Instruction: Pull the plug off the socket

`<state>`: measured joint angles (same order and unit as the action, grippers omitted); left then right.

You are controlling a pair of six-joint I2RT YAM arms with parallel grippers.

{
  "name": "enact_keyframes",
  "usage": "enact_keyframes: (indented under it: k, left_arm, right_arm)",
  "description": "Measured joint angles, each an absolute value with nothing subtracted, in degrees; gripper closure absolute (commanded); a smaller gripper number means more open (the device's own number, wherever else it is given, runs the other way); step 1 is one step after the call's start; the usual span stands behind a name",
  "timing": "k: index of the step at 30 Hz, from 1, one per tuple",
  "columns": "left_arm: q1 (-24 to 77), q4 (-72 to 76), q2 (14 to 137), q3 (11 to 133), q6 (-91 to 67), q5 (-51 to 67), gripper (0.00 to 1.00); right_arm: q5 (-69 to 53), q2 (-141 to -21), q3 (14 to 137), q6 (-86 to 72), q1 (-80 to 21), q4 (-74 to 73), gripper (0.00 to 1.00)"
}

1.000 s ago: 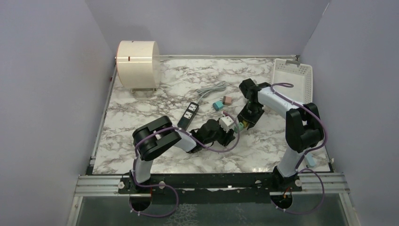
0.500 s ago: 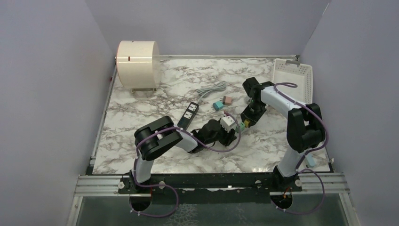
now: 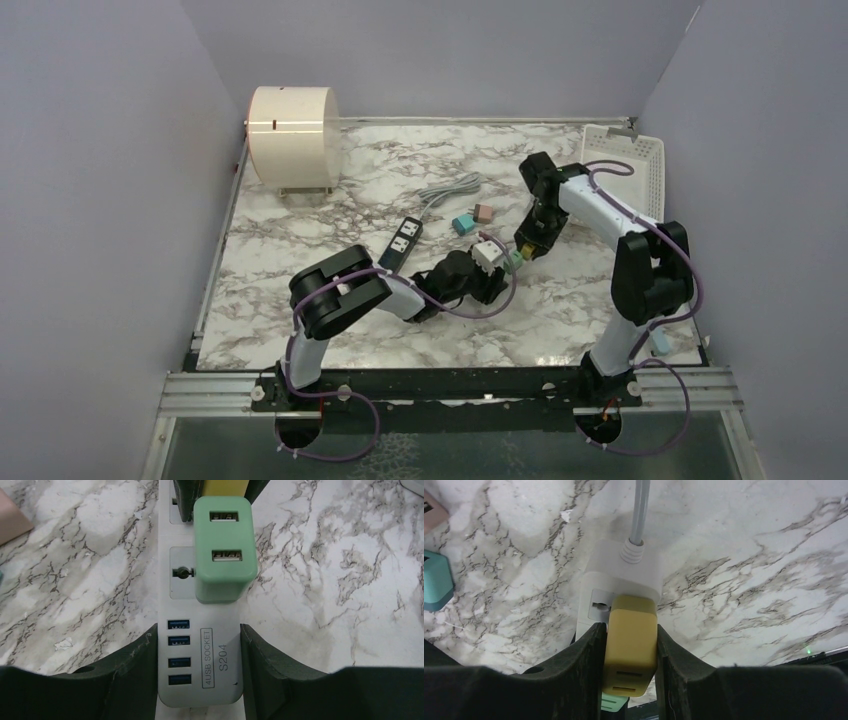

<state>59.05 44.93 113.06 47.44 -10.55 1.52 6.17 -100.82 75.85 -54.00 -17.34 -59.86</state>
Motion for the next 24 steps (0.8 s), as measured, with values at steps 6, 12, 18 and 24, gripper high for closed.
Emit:
enact_keyframes:
  k: [6, 12, 18, 24]
  left_arm:
    - [58.94, 46.28, 113.06, 48.38, -10.57, -1.10, 1.00]
    - [58.92, 46.96, 113.06, 49.47, -10.72, -2.66, 1.00]
    - [59.02, 43.77, 113.06, 49.74, -11.20, -2.44, 1.00]
    - [59.40, 40.91, 111.90, 49.74, -12.01, -2.76, 1.00]
  right_arm:
    - [6.00, -100.73, 80.18, -46.24, -17.23, -60.75, 0.99]
    - [5.78, -101.60, 83.81, -42.59, -17.12, -62.89, 0.99]
    - [5.28, -101.60, 80.31, -43.11, -16.95, -59.81, 0.99]
    - [4.58, -102.10, 80.23, -43.20, -16.93, -60.25, 0.99]
